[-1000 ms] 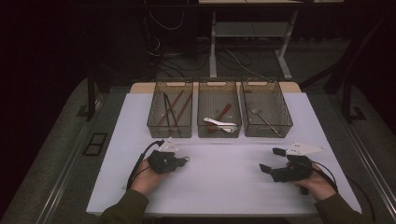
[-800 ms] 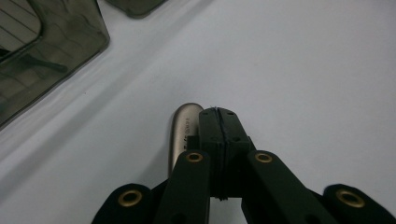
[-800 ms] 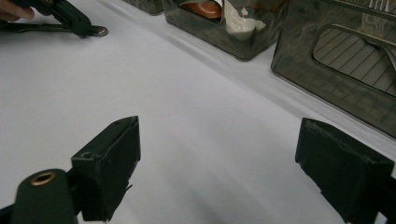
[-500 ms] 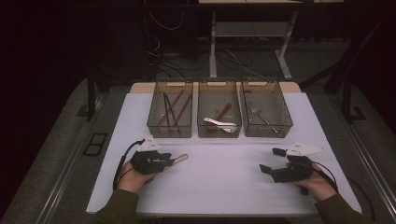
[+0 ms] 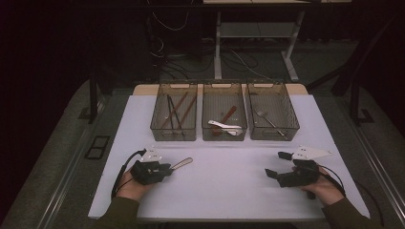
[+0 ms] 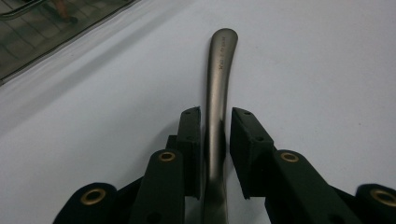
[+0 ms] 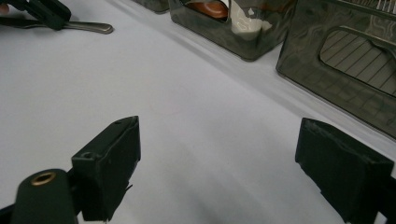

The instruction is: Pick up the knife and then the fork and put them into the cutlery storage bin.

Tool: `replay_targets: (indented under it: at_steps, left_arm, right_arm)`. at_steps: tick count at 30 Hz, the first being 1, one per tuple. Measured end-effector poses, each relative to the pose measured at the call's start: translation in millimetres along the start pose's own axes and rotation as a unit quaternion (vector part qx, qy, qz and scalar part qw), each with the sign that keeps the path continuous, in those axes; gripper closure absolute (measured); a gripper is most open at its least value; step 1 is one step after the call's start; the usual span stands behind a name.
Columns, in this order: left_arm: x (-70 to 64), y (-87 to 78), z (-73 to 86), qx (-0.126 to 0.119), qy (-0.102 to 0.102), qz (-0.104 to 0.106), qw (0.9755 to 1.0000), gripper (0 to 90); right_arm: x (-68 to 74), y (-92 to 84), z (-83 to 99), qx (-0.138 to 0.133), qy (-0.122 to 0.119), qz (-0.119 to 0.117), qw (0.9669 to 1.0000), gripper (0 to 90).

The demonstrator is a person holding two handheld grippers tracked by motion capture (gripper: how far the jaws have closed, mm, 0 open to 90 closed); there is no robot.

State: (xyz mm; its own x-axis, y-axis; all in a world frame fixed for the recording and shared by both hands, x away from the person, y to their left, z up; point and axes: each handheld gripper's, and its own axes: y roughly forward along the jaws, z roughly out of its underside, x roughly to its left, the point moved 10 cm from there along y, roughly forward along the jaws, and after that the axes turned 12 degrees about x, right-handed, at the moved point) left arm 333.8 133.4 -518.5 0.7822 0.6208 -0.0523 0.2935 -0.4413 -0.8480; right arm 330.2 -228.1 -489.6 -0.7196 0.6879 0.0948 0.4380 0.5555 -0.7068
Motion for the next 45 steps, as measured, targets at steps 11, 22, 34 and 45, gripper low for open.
replay_targets:
  at_steps: [11,22,34,45]
  left_arm:
    - [1.2,0.4,-0.1,0.000,0.004,0.010,0.9999,79.0]
    - [-3.3,0.3,-5.3,0.009,0.012,0.026,0.9995,79.1]
    - [-42.4,4.9,-39.5,-0.001,0.076,0.078,0.9941,79.0]
    - [-96.7,17.1,-91.7,-0.013,0.168,0.126,0.9776,79.0]
  right_arm:
    - [1.1,1.6,1.0,0.005,-0.007,-0.002,1.0000,14.0]
    - [-1.1,2.3,0.5,0.007,0.004,-0.018,0.9998,13.9]
    - [14.6,0.8,-8.9,0.063,-0.048,-0.082,0.9934,13.9]
    - [36.8,9.3,-35.1,0.116,-0.120,-0.139,0.9761,14.8]
